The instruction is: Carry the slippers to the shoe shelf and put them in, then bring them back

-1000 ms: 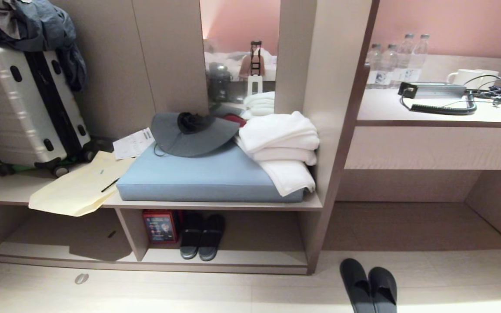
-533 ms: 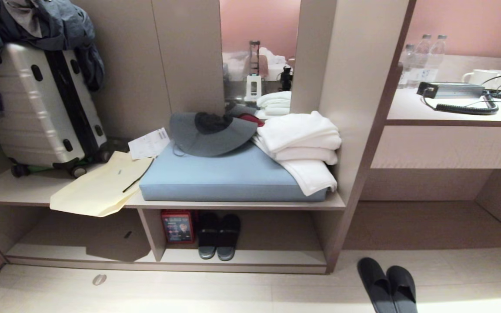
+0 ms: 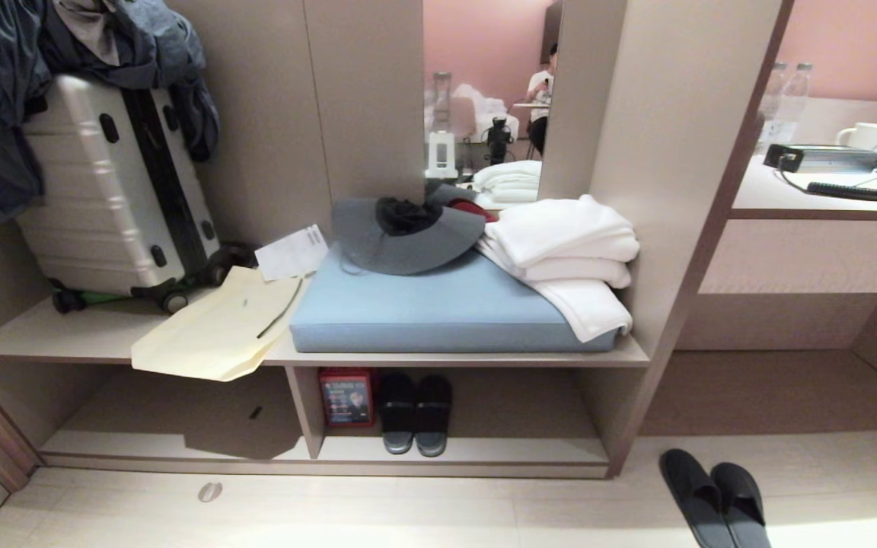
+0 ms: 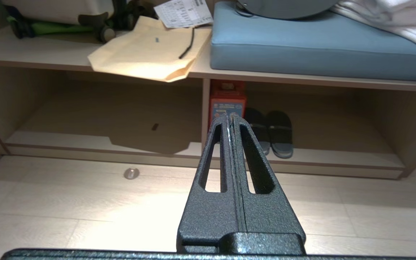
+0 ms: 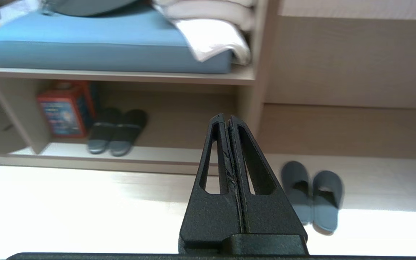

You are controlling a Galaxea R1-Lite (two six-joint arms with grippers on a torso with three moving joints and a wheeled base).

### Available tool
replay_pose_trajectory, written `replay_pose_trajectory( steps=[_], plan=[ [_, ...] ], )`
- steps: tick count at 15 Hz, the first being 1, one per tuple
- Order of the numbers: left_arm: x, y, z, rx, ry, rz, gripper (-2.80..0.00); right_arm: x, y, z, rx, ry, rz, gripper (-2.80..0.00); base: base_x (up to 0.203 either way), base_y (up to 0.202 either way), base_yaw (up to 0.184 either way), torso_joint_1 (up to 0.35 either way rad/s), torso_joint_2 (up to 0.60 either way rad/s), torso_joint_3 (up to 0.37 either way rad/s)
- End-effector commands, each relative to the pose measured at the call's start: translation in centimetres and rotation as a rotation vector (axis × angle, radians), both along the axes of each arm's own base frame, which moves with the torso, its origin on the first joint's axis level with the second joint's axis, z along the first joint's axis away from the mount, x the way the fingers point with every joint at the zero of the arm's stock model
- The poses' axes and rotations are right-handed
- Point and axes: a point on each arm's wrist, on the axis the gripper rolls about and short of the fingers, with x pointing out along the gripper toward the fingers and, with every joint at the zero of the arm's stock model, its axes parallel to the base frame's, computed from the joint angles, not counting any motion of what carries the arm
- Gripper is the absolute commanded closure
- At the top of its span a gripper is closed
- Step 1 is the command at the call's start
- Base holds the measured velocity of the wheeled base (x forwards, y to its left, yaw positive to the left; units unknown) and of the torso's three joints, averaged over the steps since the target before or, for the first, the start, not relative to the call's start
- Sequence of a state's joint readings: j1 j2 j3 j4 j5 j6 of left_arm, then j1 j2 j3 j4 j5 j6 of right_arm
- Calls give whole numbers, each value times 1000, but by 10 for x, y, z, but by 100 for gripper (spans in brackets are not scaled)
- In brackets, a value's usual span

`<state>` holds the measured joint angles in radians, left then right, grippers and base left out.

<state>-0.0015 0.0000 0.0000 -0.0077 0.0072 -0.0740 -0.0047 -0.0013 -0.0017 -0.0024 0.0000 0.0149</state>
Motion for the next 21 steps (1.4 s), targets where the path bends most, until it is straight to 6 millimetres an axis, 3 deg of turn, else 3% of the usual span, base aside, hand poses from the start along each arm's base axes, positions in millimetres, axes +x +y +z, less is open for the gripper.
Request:
replay_pose_trajectory(
  steps=[1, 10, 21],
  plan=[
    [0, 0, 0, -1, 0, 0, 0, 0, 0, 0, 0, -1, 0, 0, 0, 194, 0, 3, 2, 2],
    [0, 0, 0, 8, 0, 0, 0, 0, 0, 0, 0, -1, 0, 0, 0, 174, -5, 1, 3, 2],
    [0, 0, 0, 2, 1, 0, 0, 0, 0, 0, 0, -1, 0, 0, -28, 0, 0, 1, 1, 1]
  ],
)
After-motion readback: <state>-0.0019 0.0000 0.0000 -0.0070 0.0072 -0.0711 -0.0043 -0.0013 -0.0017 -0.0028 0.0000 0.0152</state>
